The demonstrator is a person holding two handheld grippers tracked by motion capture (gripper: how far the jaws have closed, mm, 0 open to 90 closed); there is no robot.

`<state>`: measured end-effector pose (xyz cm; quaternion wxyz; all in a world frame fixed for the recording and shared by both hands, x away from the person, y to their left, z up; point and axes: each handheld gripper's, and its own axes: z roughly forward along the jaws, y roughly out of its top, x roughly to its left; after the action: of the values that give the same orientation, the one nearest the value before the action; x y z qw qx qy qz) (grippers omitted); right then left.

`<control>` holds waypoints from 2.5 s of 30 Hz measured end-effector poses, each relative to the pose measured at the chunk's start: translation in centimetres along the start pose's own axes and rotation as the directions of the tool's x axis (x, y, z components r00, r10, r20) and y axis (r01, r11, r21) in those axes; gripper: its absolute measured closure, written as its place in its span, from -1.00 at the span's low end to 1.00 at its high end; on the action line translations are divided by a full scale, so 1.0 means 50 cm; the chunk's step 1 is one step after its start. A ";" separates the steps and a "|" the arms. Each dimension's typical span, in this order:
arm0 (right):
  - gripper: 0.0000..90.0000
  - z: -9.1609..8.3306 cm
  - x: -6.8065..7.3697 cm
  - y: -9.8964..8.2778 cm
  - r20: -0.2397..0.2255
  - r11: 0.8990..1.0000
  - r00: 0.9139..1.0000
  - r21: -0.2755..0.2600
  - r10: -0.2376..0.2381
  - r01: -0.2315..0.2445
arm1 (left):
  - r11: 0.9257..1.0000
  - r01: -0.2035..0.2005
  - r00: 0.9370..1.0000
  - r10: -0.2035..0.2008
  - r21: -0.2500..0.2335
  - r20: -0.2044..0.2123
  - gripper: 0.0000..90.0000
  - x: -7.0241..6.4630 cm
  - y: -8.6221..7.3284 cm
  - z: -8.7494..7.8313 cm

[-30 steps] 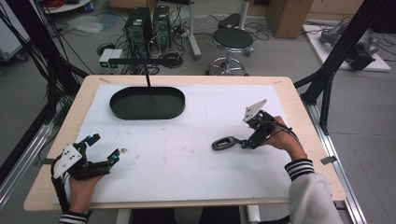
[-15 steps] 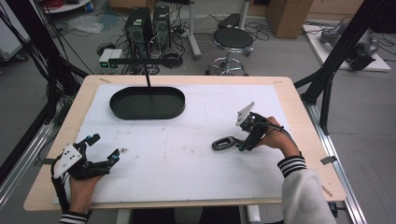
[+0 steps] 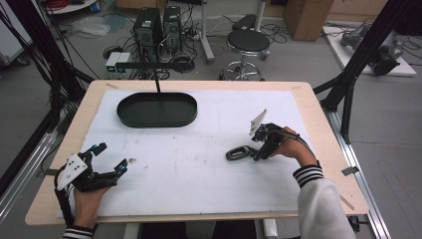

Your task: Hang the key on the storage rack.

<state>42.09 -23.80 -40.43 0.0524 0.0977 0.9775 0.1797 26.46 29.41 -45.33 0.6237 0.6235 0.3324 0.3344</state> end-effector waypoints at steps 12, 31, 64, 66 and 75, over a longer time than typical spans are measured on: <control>-0.04 0.006 -0.006 -0.002 -0.009 0.999 1.000 0.032 -0.012 0.012 | 1.000 0.000 1.000 0.000 -0.002 0.002 -0.88 0.000 0.000 0.000; 0.50 0.011 -0.008 0.000 -0.075 0.997 0.996 0.053 -0.045 0.049 | 1.000 0.001 1.000 -0.001 -0.001 0.006 -0.88 0.001 0.000 -0.001; 0.87 -0.016 0.019 0.009 -0.048 0.995 0.994 -0.047 -0.094 0.092 | 1.000 0.003 1.000 -0.003 0.000 0.008 -0.88 0.001 0.000 0.000; 0.87 -0.018 0.021 0.011 -0.048 0.995 0.996 -0.064 -0.081 0.078 | 1.000 0.005 1.000 -0.005 -0.001 0.010 -0.88 0.002 0.001 0.000; 0.87 -0.051 0.031 0.025 -0.046 0.968 0.995 -0.239 -0.089 0.076 | 0.998 0.054 0.991 -0.057 0.028 0.120 -0.88 0.001 0.021 0.014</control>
<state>40.45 -23.21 -37.74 0.0435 0.0450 0.9533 0.2954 27.07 29.07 -44.28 0.6441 0.6407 0.3153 0.2742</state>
